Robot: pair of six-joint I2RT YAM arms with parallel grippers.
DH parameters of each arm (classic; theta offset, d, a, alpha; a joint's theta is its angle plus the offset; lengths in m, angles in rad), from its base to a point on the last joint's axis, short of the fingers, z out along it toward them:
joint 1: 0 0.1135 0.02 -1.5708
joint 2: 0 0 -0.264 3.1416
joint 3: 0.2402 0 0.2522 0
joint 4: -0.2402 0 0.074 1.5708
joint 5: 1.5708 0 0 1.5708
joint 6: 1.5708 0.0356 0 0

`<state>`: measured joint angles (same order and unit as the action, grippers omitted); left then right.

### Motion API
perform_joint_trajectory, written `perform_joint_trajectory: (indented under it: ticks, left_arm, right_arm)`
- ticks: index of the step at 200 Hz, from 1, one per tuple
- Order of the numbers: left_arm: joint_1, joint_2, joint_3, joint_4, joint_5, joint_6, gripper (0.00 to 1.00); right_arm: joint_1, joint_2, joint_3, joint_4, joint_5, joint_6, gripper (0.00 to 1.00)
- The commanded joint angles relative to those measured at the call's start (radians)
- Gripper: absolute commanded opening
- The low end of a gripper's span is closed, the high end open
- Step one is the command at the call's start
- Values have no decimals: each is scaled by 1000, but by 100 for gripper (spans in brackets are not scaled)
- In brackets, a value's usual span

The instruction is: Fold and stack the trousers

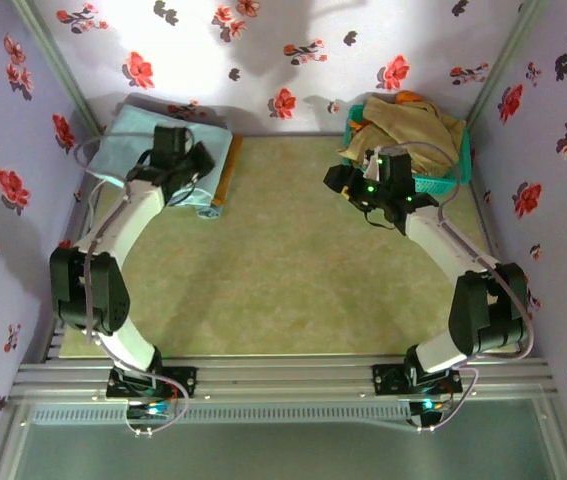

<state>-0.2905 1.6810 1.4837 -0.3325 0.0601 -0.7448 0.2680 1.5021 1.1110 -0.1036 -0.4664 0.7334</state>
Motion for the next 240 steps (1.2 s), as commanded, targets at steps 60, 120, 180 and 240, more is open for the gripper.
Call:
perform_joint_trajectory:
  ticks: [60, 120, 180, 240]
  left_arm:
    - [-110, 608, 534, -283, -33, 210, 0]
    - [-31, 804, 734, -318, -213, 66, 0]
    - [90, 1062, 1104, -384, -116, -120, 0]
    - [127, 1109, 1124, -165, -18, -196, 0]
  right_arm:
    - [-11, -17, -19, -26, 40, -31, 84]
    - [-47, -12, -44, -42, 21, -51, 83]
    - [-63, -36, -52, -55, 13, -51, 83]
    - [-72, -68, -59, -106, 32, -71, 83]
